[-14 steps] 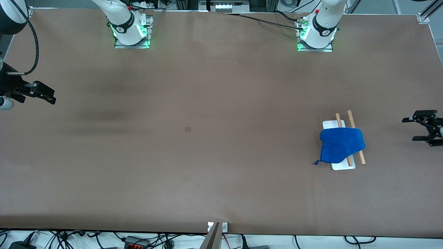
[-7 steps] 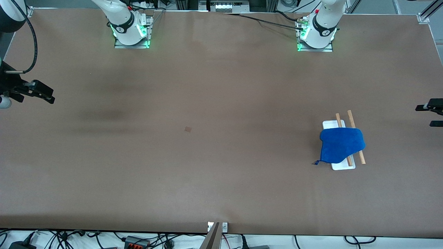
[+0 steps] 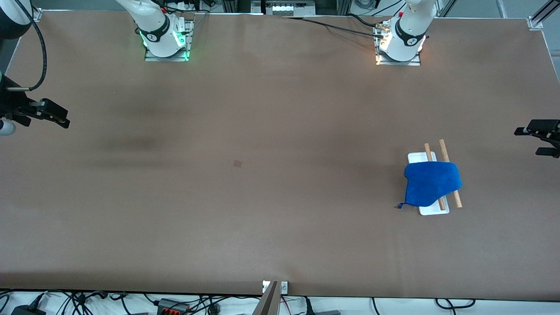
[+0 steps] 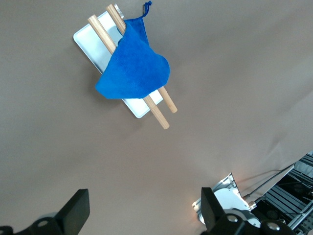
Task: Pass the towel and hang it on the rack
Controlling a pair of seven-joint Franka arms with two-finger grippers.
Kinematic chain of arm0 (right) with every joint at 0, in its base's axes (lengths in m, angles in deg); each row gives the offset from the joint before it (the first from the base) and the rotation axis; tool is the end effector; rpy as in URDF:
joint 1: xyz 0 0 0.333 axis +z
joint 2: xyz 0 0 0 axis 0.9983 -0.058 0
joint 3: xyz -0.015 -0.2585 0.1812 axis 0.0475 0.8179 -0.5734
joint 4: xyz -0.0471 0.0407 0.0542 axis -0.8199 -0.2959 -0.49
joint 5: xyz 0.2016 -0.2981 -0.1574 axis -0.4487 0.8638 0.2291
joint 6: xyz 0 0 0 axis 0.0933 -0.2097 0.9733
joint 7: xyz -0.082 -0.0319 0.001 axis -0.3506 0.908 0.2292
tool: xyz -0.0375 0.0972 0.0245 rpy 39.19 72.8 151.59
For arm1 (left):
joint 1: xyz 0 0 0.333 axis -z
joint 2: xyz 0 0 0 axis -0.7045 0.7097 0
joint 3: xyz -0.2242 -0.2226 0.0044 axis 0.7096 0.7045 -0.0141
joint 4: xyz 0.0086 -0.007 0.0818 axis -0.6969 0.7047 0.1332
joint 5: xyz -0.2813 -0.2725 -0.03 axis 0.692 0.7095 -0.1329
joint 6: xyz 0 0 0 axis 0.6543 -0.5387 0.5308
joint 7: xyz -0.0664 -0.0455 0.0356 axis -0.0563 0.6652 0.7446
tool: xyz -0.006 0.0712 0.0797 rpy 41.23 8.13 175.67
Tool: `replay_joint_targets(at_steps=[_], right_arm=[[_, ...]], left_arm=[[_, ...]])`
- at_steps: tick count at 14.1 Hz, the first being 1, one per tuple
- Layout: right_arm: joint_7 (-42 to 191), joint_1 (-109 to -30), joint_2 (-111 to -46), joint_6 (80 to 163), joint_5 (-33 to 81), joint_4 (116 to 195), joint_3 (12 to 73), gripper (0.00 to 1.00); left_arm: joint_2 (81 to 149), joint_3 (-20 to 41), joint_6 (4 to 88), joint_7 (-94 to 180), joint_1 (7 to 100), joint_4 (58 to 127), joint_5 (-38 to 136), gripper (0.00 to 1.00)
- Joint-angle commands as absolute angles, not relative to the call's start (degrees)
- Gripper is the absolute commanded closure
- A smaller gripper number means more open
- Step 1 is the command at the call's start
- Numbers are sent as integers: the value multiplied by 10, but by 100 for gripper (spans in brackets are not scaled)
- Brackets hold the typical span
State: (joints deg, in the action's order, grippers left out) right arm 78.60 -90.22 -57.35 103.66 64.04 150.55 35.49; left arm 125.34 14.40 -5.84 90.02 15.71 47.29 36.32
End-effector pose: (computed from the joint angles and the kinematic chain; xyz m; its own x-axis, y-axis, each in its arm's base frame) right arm 0.5754 -0.0290 0.5785 0.9998 -0.0150 0.0158 -0.0159 -0.9981 0.0595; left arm 0.6433 0.1732 0.5030 0.8163 -0.5419 -0.1999 -0.4467 -0.8117 0.3763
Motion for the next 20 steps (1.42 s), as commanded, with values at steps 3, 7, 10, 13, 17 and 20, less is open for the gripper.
replay_joint_targets(at_steps=[3, 7, 10, 13, 17, 20], right_arm=[[777, -906, -566, 1018, 635, 1495, 356, 0], [782, -905, -567, 1020, 636, 1488, 354, 0], [774, -905, -567, 1016, 636, 1488, 355, 0], [775, -906, -568, 1014, 632, 1489, 355, 0], [776, -906, -568, 1020, 632, 1492, 355, 0], [776, -905, -568, 1021, 634, 1493, 355, 0]], left_arm=[[1242, 141, -75, 866, 175, 459, 334, 0], [1220, 124, -75, 823, 208, 462, 332, 0], [1153, 17, -28, 814, 304, 526, 341, 0], [1089, -81, 16, 753, 385, 617, 379, 0], [994, -87, 102, 625, 404, 744, 393, 0], [946, -88, 149, 598, 415, 805, 388, 0]])
